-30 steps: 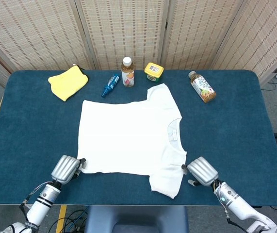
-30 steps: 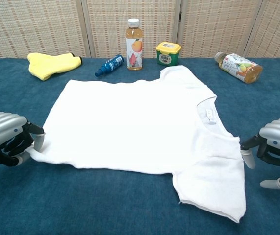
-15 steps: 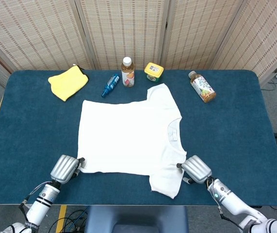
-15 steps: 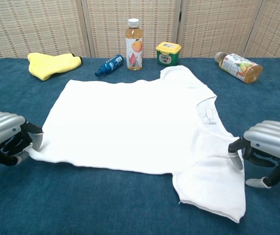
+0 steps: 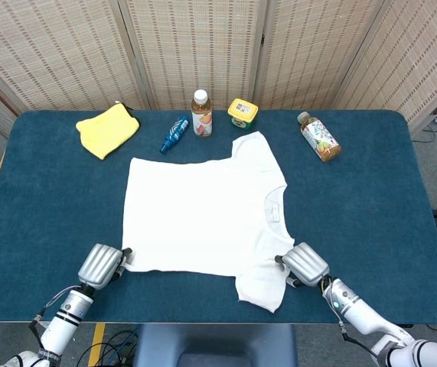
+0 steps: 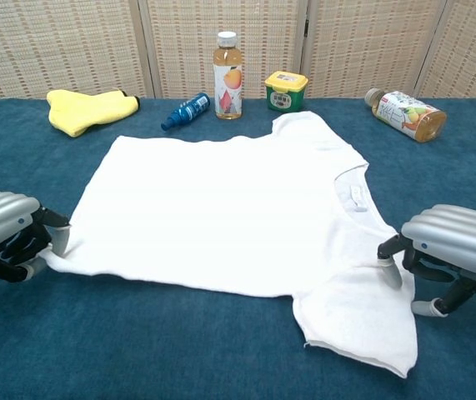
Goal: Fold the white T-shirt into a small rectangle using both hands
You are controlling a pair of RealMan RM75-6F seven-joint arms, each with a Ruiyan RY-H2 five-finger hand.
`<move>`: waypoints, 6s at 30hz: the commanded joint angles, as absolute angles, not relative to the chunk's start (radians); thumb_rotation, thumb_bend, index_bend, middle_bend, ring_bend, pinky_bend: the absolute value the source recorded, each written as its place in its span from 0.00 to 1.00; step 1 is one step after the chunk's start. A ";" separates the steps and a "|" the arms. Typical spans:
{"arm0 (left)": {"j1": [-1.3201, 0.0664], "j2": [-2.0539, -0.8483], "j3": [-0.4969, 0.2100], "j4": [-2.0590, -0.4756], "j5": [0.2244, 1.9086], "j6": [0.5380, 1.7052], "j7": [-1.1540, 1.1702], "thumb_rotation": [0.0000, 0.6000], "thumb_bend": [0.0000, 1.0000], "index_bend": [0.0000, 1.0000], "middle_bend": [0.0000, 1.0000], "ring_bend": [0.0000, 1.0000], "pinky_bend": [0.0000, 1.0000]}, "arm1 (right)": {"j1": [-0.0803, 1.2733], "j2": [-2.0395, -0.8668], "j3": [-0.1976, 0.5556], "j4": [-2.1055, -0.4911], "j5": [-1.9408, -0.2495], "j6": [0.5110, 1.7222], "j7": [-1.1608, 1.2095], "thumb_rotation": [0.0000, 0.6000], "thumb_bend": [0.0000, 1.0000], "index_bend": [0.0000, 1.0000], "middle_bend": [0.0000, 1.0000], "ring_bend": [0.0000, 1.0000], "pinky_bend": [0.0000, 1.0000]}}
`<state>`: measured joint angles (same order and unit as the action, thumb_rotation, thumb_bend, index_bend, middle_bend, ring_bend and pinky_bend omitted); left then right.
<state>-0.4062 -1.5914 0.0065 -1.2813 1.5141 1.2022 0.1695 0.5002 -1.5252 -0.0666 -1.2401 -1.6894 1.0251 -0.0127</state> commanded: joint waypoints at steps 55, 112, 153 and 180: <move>-0.310 -1.386 0.034 -1.479 1.551 1.338 -0.089 1.00 0.60 0.63 0.88 0.81 0.87 | 0.460 -1.324 -0.125 -1.511 -1.763 1.241 -0.037 1.00 0.59 0.66 0.94 0.98 1.00; 0.016 -1.188 0.220 -1.694 1.737 1.551 0.025 1.00 0.60 0.63 0.88 0.81 0.87 | 0.141 -1.136 -0.289 -1.537 -2.005 1.535 -0.015 1.00 0.59 0.69 0.97 1.00 1.00; -0.507 -1.395 -0.160 -1.472 1.224 0.901 0.261 1.00 0.60 0.61 0.88 0.81 0.87 | 0.296 -1.362 -0.023 -1.542 -1.675 1.210 -0.174 1.00 0.62 0.69 0.97 1.00 1.00; -0.600 -1.464 -0.151 -1.342 1.043 0.864 0.340 1.00 0.56 0.37 0.87 0.80 0.87 | 0.378 -1.437 0.029 -1.491 -1.582 1.150 -0.200 1.00 0.62 0.70 0.97 1.00 1.00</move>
